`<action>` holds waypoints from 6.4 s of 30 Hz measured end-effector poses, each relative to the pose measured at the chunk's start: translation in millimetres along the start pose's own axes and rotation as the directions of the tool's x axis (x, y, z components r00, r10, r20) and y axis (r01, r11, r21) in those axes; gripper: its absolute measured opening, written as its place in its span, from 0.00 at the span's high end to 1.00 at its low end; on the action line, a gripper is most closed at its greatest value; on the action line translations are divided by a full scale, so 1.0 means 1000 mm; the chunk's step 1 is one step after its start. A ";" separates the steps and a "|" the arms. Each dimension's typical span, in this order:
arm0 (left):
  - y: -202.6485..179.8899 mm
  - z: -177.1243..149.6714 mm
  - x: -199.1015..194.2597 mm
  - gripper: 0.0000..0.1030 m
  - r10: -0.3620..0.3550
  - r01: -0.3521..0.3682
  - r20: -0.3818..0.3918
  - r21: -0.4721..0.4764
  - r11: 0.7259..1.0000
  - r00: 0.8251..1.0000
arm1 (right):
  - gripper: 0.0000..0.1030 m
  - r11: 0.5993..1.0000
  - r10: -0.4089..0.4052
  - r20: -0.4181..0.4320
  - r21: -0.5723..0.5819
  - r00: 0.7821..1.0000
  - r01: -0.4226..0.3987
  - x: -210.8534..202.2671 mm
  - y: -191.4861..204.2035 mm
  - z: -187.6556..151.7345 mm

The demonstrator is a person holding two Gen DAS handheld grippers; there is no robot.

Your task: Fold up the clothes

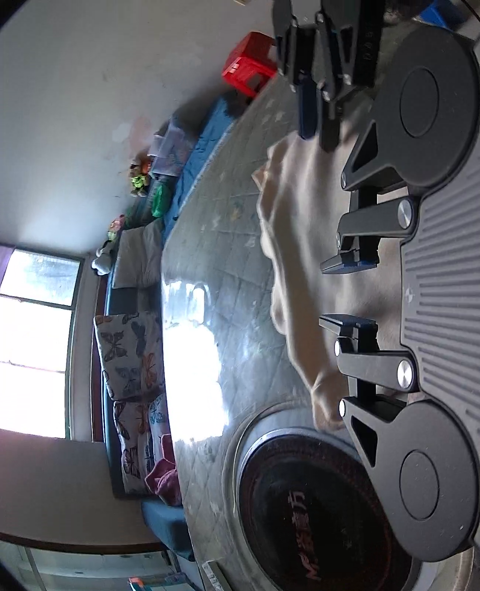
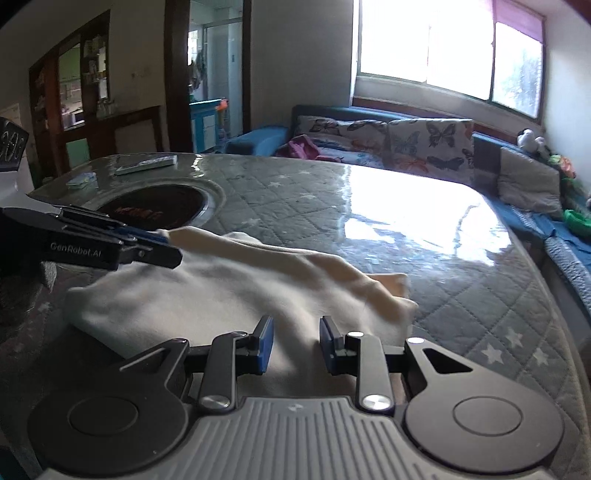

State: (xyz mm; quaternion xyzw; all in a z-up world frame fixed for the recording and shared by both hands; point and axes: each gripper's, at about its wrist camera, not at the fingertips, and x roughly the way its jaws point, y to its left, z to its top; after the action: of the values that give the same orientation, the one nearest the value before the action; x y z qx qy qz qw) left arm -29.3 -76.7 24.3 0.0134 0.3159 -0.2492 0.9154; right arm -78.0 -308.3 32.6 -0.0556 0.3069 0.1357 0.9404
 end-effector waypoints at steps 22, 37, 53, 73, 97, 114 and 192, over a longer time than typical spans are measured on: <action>-0.078 0.001 0.004 0.75 -0.144 0.144 -0.004 0.130 0.981 0.990 | 0.82 0.986 -0.057 0.018 0.159 0.998 0.053 -0.034 -0.038 -0.016; -0.102 -0.016 0.027 0.75 -0.189 0.200 -0.075 0.180 0.963 0.979 | 0.82 0.999 0.023 -0.014 0.028 1.000 -0.022 -0.011 -0.030 -0.001; -0.099 -0.019 0.027 0.74 -0.206 0.216 -0.071 0.176 0.961 0.976 | 0.82 0.999 -0.005 -0.060 -0.053 0.998 0.002 0.036 -0.029 0.022; -0.097 -0.019 0.027 0.74 -0.210 0.218 -0.063 0.155 0.964 0.976 | 0.83 0.999 0.018 -0.073 -0.032 0.997 -0.021 0.081 -0.032 0.059; -0.046 -0.020 -0.015 0.67 -0.116 0.116 -0.017 0.020 0.993 0.993 | 0.71 1.000 0.011 -0.028 -0.026 1.000 -0.012 0.013 -0.016 0.037; -0.016 -0.028 -0.045 0.47 -0.030 0.029 -0.010 -0.102 0.994 0.999 | 0.56 1.000 -0.005 -0.006 0.006 1.000 0.005 -0.016 0.009 -0.003; 0.054 -0.026 -0.071 0.00 0.217 -0.257 -0.150 -0.342 0.904 0.964 | 0.17 0.945 0.123 -0.039 -0.300 0.992 -0.129 -0.016 0.129 0.002</action>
State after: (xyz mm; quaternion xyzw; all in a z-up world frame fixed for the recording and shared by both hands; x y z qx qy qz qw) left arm -67.3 7.2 37.5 -0.1018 0.4014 -0.0730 0.9073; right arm -126.4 -187.7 40.7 -0.1800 0.2947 0.2402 0.9072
